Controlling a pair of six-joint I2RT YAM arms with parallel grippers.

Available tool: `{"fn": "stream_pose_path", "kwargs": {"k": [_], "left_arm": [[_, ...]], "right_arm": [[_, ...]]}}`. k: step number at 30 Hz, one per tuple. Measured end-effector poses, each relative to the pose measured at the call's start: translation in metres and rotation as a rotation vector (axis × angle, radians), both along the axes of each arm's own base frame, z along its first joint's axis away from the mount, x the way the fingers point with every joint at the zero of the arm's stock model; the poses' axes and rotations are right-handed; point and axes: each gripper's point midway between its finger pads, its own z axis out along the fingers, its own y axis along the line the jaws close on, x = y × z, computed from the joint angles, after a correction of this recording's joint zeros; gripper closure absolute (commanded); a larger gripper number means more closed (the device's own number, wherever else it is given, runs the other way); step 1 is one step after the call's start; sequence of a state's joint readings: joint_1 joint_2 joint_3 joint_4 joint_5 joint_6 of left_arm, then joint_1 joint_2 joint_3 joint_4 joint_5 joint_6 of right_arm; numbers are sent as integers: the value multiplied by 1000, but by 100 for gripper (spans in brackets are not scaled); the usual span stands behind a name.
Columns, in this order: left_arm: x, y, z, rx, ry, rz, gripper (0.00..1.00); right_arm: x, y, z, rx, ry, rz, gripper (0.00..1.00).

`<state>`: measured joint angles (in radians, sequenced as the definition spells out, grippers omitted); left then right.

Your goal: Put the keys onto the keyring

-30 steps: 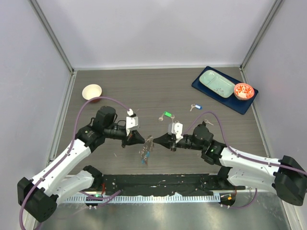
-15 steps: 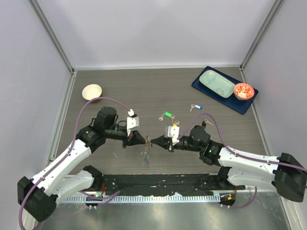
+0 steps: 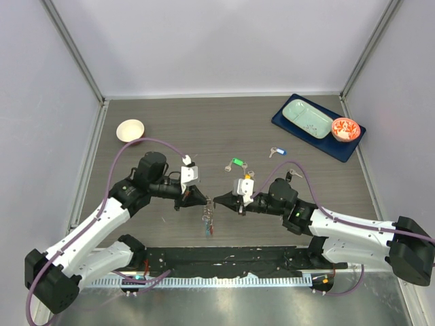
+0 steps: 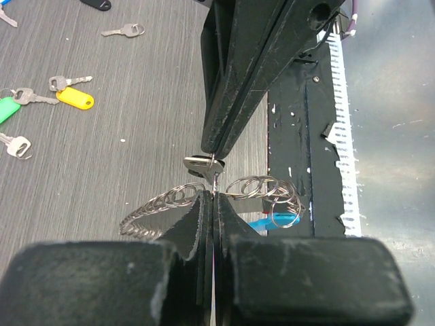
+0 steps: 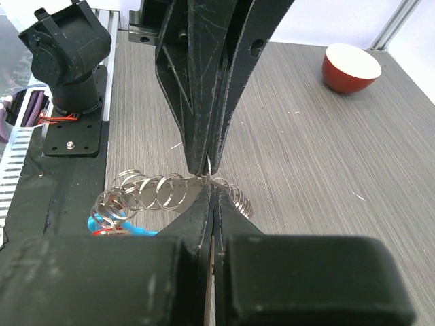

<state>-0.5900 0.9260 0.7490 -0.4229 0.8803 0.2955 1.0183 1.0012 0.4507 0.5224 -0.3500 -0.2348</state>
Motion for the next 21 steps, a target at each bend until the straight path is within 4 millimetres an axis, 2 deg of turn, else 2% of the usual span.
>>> {"fn": "stream_pose_path", "kwargs": {"k": [21], "left_arm": [[2, -1, -6, 17, 15, 6, 100]], "right_arm": [[1, -3, 8, 20, -6, -19, 99]]}}
